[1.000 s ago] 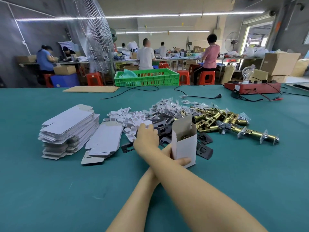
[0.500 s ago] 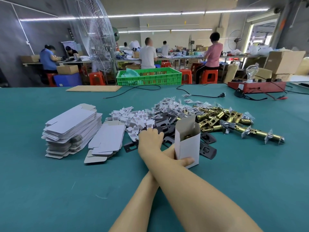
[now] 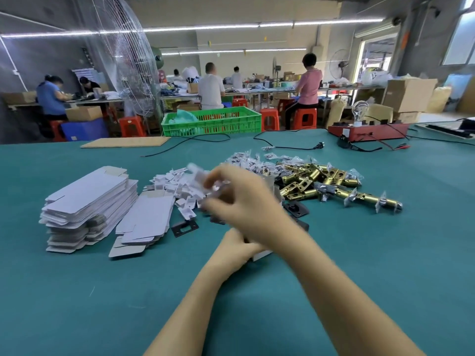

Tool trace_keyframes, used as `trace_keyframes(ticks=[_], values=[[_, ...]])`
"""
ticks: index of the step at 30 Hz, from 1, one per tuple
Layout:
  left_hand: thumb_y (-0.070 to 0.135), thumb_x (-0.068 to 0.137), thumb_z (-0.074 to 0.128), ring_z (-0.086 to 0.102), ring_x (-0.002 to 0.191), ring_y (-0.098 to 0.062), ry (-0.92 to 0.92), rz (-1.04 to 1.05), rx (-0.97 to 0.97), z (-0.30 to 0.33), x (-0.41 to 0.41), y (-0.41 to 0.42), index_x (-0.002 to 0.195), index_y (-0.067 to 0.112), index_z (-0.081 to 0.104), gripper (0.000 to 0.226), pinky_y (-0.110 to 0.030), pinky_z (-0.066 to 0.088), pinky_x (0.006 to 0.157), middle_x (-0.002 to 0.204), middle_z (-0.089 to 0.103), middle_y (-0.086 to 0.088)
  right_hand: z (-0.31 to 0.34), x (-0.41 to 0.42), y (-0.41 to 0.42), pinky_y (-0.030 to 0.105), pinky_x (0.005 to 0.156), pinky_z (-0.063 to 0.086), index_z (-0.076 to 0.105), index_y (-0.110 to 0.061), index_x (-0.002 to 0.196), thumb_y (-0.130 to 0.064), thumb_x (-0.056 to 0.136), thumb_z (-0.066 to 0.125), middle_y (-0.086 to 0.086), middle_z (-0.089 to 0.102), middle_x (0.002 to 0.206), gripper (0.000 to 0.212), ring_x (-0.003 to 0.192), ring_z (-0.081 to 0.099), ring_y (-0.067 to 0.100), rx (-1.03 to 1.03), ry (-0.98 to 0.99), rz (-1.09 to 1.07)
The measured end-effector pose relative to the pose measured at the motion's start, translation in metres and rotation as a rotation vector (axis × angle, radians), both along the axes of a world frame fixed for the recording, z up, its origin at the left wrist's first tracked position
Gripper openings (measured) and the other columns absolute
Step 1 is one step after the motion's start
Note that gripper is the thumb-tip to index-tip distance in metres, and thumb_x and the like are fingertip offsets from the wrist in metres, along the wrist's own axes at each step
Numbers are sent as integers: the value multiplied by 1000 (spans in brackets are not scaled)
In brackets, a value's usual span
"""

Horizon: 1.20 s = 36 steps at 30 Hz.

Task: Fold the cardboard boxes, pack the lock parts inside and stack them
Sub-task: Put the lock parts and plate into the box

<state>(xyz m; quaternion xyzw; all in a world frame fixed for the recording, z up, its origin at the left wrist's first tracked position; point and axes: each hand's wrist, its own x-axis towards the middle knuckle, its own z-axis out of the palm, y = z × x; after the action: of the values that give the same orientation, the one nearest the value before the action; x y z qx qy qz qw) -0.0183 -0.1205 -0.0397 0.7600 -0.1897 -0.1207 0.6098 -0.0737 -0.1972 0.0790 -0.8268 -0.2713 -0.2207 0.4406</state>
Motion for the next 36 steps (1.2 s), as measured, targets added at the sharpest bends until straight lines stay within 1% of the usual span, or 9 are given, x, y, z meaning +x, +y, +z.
trace_keyframes(ticks=[2,4,7,9,14,17,21,27,36], values=[[32,73,77,67,102,-11,-5,5,-3,-2,2,-1,117,27,63,47,-29,55,85,110,72,9,16,-3,-36,31,59,56,60,-11,93,-3,86,67,0,70,83,12,71,70,12,106,77,-17],[33,72,78,68,101,-10,-11,6,-12,-5,4,-1,115,32,63,46,-32,56,86,108,72,12,25,-2,-68,41,74,59,64,-12,97,-9,86,69,5,72,94,12,83,72,18,127,138,-73],[36,69,79,68,98,-6,-6,1,-17,-9,7,-1,110,36,64,44,-23,54,79,106,72,15,24,3,-103,27,76,56,70,-15,94,-20,86,70,1,75,87,9,82,72,13,167,211,-143],[38,68,80,68,98,-7,0,1,-16,-7,6,-1,110,36,65,44,-26,55,82,106,72,14,20,5,-115,27,75,57,70,-16,91,-14,88,68,1,74,85,5,78,72,14,178,226,-206],[34,67,80,68,101,-13,-8,20,-19,-8,7,-2,110,31,66,45,-35,55,90,107,73,9,13,11,-120,31,69,51,54,-14,102,3,82,65,-3,66,101,29,75,63,21,47,189,-275],[31,68,80,68,101,-14,-15,13,-17,-8,6,-2,112,28,66,46,-35,55,90,108,73,8,13,11,-111,29,71,53,59,-16,94,8,78,61,0,66,90,29,77,66,16,-65,152,-232],[31,69,79,68,102,-15,-25,21,-13,-8,5,-2,113,28,66,46,-39,55,93,109,73,7,10,13,-97,16,63,46,70,-10,83,7,75,62,-7,62,71,21,71,62,17,-213,40,-282],[33,69,79,68,102,-16,-21,19,-4,-8,4,-2,113,28,66,46,-44,54,94,108,72,7,-1,22,-81,38,70,48,70,-4,85,5,75,62,7,65,80,15,75,57,22,-280,-168,-418],[41,62,79,67,103,-28,3,18,-18,-5,2,-2,111,24,66,54,-55,52,93,109,72,-3,-11,24,-65,41,73,48,68,-14,90,-7,82,58,1,63,91,15,88,56,24,-516,-53,-285]])
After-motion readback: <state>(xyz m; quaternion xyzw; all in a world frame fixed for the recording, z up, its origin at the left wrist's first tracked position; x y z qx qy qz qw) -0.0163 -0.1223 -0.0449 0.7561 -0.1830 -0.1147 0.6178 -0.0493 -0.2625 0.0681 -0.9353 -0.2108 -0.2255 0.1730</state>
